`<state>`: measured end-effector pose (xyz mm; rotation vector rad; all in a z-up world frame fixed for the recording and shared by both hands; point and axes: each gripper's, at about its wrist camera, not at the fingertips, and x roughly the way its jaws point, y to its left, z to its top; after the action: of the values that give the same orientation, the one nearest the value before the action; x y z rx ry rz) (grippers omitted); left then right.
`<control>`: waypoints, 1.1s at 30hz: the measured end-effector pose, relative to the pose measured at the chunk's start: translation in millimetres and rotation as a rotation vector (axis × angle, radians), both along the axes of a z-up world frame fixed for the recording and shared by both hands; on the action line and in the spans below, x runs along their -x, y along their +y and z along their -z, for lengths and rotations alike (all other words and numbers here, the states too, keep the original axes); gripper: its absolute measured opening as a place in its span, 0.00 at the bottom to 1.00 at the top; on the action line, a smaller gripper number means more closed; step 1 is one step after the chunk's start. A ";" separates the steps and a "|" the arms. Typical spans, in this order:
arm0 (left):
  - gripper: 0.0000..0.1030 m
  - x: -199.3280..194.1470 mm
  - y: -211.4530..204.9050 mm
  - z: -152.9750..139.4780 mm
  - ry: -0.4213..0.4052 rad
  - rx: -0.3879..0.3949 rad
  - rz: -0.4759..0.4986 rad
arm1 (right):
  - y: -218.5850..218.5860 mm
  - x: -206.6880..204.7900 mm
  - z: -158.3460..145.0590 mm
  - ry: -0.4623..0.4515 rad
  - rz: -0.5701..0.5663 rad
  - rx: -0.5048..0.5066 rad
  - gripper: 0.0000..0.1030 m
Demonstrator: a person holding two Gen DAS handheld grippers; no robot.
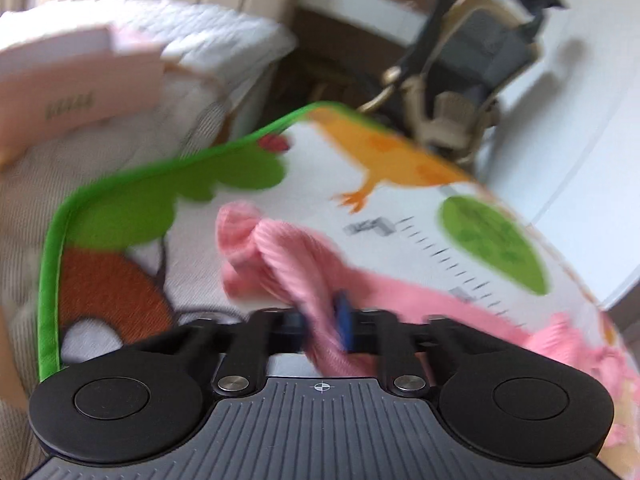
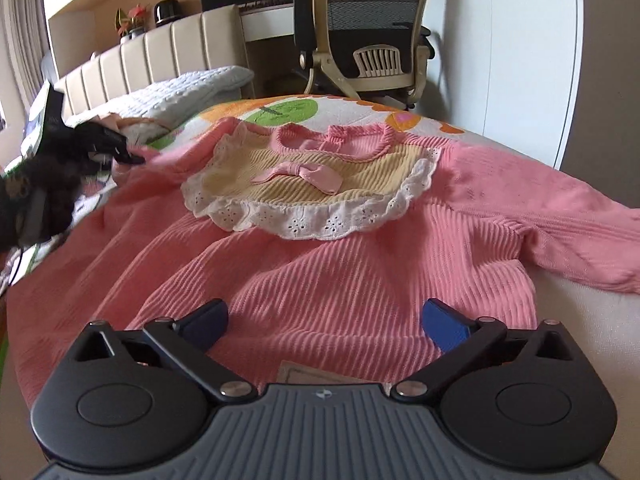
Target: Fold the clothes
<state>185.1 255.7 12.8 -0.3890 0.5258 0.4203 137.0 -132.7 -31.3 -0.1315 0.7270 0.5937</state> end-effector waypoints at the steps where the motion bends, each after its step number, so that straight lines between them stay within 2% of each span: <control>1: 0.09 4.4 -4.8 -12.3 -0.032 -0.039 0.017 | 0.7 0.4 0.1 -0.002 -0.005 0.012 1.00; 6: 0.08 27.4 -53.7 -94.1 -0.265 -0.196 0.175 | 8.0 1.6 1.0 -0.015 -0.013 0.068 1.00; 8: 0.08 23.5 -83.8 -115.2 -0.321 -0.197 0.278 | 9.0 1.7 1.4 -0.017 -0.014 0.074 1.00; 10: 0.09 10.4 -114.6 -120.6 -0.327 -0.154 0.396 | 9.5 1.4 1.5 -0.018 -0.015 0.073 1.00; 12: 0.29 -9.4 -146.3 -111.2 -0.284 -0.067 0.551 | 9.2 1.1 1.6 -0.018 -0.015 0.072 1.00; 13: 0.49 -19.2 -161.5 -100.7 -0.246 -0.007 0.645 | 9.1 0.9 1.4 -0.018 -0.015 0.071 1.00; 14: 0.59 -26.0 -175.9 -89.2 -0.208 0.045 0.727 | 9.3 0.6 1.4 -0.017 -0.015 0.071 1.00; 16: 0.60 -27.4 -200.0 -72.7 -0.151 0.063 0.831 | 9.9 0.6 1.5 -0.017 -0.014 0.071 1.00; 17: 0.66 -25.5 -206.8 -68.5 -0.141 0.052 0.855 | 10.4 0.8 1.5 -0.017 -0.013 0.072 1.00; 20: 0.85 -18.3 -211.5 -63.9 -0.145 0.000 0.858 | 13.5 0.0 1.9 -0.017 -0.014 0.079 1.00; 23: 0.90 -18.0 -192.4 -57.8 -0.122 -0.041 0.798 | 12.3 -1.4 -0.5 -0.008 -0.029 0.073 1.00; 25: 0.91 -17.8 -182.3 -45.5 -0.064 -0.103 0.737 | 10.3 -2.7 -3.1 0.003 -0.040 0.061 1.00; 28: 0.91 -8.9 -172.0 -22.7 0.013 -0.196 0.703 | -5.4 -3.7 -34.8 -0.076 -0.028 -0.059 1.00; 30: 0.92 -1.4 -170.5 -7.1 0.048 -0.210 0.724 | -12.1 -8.4 -58.2 -0.147 -0.005 -0.122 1.00; 31: 0.93 0.9 -171.9 -1.0 0.061 -0.216 0.732 | -6.9 -20.0 -64.2 -0.156 0.004 -0.116 1.00; 33: 0.94 3.9 -175.6 8.5 0.078 -0.230 0.745 | 5.9 -45.8 -73.7 -0.162 0.019 -0.095 0.88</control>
<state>181.2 80.1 4.3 0.0592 0.6485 -0.2256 182.8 -126.8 42.3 -0.0837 0.5416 0.5915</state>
